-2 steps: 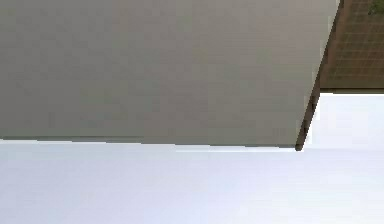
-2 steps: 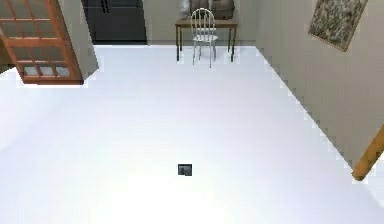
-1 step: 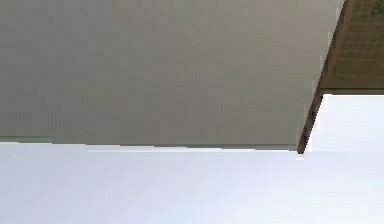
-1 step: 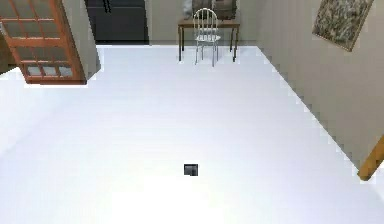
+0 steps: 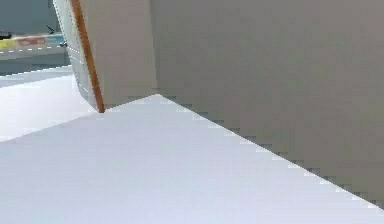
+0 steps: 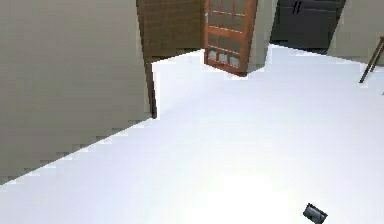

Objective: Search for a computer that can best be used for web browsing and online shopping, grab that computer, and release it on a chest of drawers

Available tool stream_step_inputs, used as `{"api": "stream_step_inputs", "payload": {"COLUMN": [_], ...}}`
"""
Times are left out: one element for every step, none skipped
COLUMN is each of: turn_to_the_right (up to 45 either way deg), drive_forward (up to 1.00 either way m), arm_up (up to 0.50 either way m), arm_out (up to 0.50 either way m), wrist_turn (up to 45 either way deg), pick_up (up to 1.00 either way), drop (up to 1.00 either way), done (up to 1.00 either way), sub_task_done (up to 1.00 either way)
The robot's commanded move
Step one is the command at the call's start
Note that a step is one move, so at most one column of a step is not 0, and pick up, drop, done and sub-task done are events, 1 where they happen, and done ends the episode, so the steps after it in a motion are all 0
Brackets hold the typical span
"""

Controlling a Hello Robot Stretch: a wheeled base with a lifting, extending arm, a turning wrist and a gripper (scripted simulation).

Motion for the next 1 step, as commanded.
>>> {"api": "stream_step_inputs", "payload": {"turn_to_the_right": [-36.0], "drive_forward": [0.0], "arm_up": [0.0], "arm_out": [0.0], "wrist_turn": [0.0], "pick_up": [0.0], "drop": [0.0], "done": [0.0], "sub_task_done": [0.0]}}
